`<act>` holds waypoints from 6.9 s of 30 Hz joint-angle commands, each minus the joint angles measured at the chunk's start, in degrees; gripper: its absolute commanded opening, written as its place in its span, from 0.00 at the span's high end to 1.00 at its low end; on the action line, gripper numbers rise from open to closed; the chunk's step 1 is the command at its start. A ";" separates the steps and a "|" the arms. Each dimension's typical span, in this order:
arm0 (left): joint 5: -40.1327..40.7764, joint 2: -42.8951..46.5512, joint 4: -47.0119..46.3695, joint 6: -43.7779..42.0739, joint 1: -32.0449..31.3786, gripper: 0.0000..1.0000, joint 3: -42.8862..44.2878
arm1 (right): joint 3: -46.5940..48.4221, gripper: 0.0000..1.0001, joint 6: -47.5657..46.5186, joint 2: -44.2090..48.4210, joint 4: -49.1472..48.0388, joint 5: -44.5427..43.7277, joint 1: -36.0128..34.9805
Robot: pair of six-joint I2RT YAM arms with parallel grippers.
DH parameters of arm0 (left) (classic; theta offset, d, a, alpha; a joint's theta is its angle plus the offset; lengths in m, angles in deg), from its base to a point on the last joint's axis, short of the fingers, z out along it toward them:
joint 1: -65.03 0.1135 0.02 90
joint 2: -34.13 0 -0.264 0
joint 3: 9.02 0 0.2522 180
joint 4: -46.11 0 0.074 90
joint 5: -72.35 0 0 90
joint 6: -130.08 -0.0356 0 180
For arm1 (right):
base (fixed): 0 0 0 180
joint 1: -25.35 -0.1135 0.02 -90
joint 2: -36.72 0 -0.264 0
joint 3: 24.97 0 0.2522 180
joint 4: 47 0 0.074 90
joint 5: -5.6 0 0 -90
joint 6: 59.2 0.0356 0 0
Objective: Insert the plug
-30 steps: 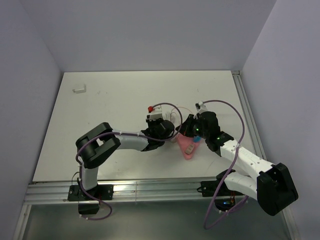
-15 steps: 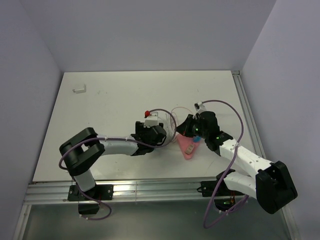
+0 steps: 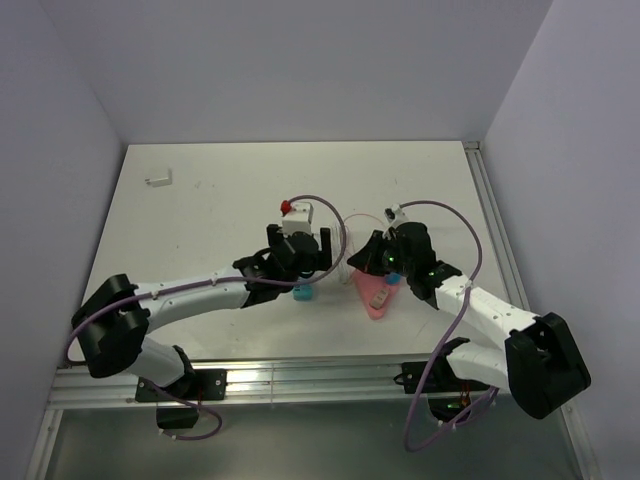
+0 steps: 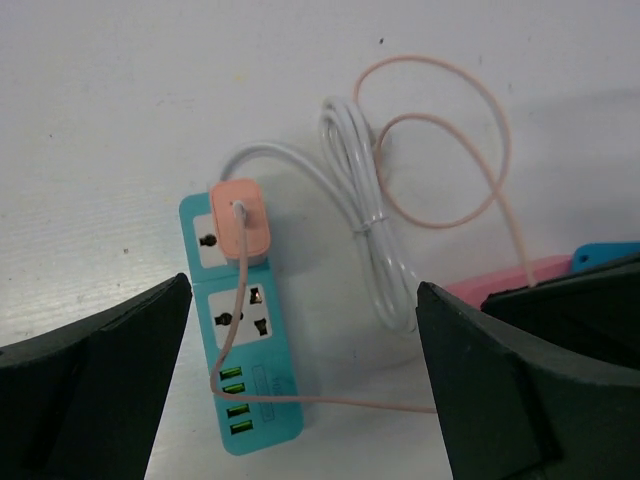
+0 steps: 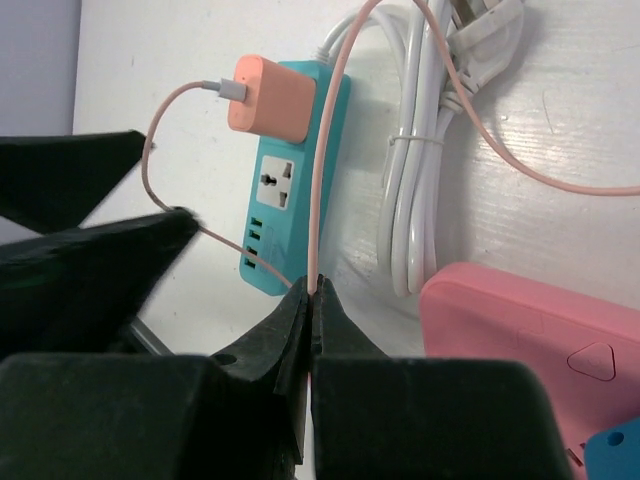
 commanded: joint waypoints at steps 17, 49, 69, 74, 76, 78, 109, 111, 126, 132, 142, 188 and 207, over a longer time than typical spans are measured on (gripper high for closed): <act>-15.87 1.71 37.16 19.42 47.59 0.01 30.10 | 4.25 0.02 -0.76 -1.36 3.29 -1.10 -6.98; -18.50 -40.93 10.31 -22.47 67.73 0.04 55.03 | 2.49 0.01 -4.54 8.75 11.47 -2.42 -7.33; -23.34 -56.05 11.25 -34.19 68.87 0.12 68.02 | 2.40 0.02 -4.28 6.37 10.59 -1.63 -5.92; -21.05 -56.76 11.69 -37.00 68.79 0.34 67.76 | 2.49 0.02 -3.57 5.32 10.15 -1.27 -5.84; -20.35 -56.76 11.70 -37.44 68.87 0.47 67.15 | 2.67 0.03 -3.48 5.23 10.15 -1.27 -5.84; -19.73 -57.10 12.22 -37.53 68.87 0.55 67.14 | 2.67 0.03 -3.31 5.49 10.24 -1.36 -5.84; -50.91 -11.26 -2.09 6.32 55.89 1.00 34.55 | 8.29 0.09 -5.95 13.84 20.08 -4.00 -6.27; -51.20 -8.26 -2.98 7.89 51.48 1.00 30.09 | 8.82 0.04 -5.86 14.54 21.39 -4.96 -6.45; -65.21 9.69 -12.91 28.02 29.41 1.00 5.98 | 11.81 0.10 -7.00 22.01 19.73 -7.79 -9.88; -82.12 7.49 -16.25 28.22 25.28 1.00 4.66 | 13.47 0.15 -11.21 22.02 20.16 -1.90 -9.88; -76.68 13.29 -12.92 21.71 20.62 1.00 -0.62 | 11.81 0.19 -9.54 21.32 13.31 10.94 -9.97; -27.30 28.68 14.15 50.34 16.58 1.00 -2.55 | 14.26 0.14 -7.95 18.15 9.80 -11.36 -18.83; -18.40 30.96 16.18 68.81 9.81 1.00 -4.75 | 16.91 0.23 -13.77 4.01 -1.36 -40.64 -37.91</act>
